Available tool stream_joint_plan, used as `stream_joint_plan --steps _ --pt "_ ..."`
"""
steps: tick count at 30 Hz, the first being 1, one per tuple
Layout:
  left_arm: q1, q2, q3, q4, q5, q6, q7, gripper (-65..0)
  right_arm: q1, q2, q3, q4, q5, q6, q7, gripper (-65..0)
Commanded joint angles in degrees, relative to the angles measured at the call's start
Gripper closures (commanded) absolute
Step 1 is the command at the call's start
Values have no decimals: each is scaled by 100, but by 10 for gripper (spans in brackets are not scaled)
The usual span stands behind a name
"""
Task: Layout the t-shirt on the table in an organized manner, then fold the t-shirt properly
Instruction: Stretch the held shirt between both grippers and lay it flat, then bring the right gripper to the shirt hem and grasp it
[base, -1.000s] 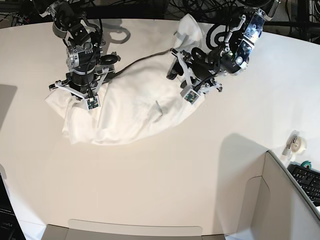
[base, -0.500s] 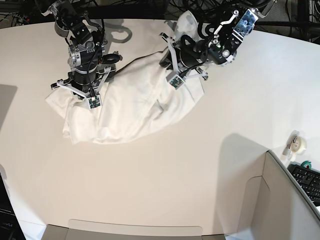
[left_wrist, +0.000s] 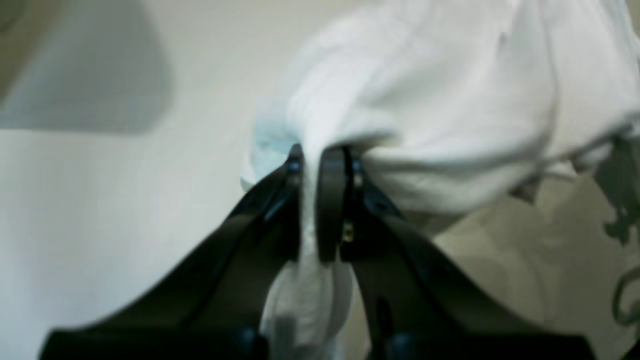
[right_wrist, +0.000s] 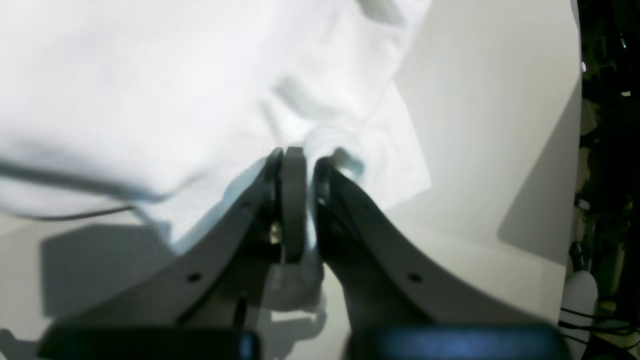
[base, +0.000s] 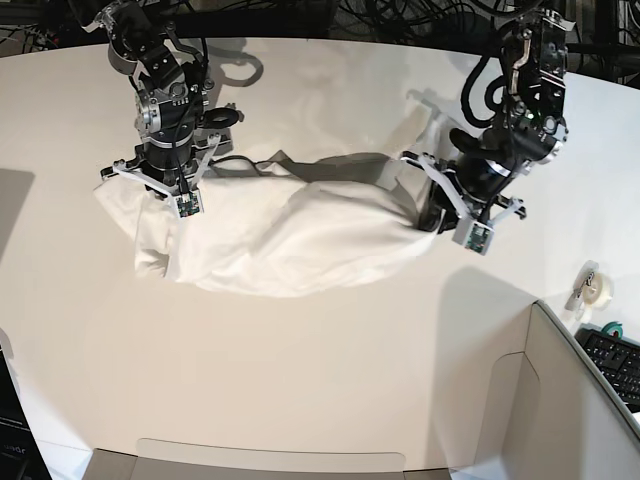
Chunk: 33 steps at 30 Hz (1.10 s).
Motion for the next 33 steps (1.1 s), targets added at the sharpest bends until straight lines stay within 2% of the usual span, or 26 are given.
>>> stream_joint_plan --steps 1,4,9,13,17,19,21,23,26,30,33 --pt "-202 -50 -183 99 -22 9 -162 0 62 47 36 77 -93 -25 70 0" --pt "-422 -32 -534 -6 -22 9 -48 0 18 55 27 77 -93 -25 61 0" --pt "-1064 -15 -1044 -15 -22 9 638 0 -166 214 1 121 -101 -25 88 0" --pt "-1503 -15 -1317 -24 5 9 945 0 -342 354 -34 323 -101 -7 97 0" --pt "-1987 -6 -1317 -419 13 18 1086 0 -465 477 -78 666 -101 362 105 0" --pt "-2180 126 -1308 -938 13 18 1086 -5 -518 486 -78 745 -101 494 105 0" --pt "-2400 240 -1282 -1668 13 18 1068 -65 -509 460 -78 771 -101 670 105 0" --pt "-2523 214 -983 -2274 13 18 989 -178 -500 442 -78 780 -101 801 114 0" --pt "-2435 196 -763 -2556 5 18 576 -330 -492 337 -78 780 -101 828 334 0" --pt "-2145 64 -789 -2318 -22 18 497 -298 -413 196 -61 780 -101 828 562 0" --pt "-1574 -111 -772 -1167 -31 9 497 -282 -254 -32 -26 780 -101 828 598 0"
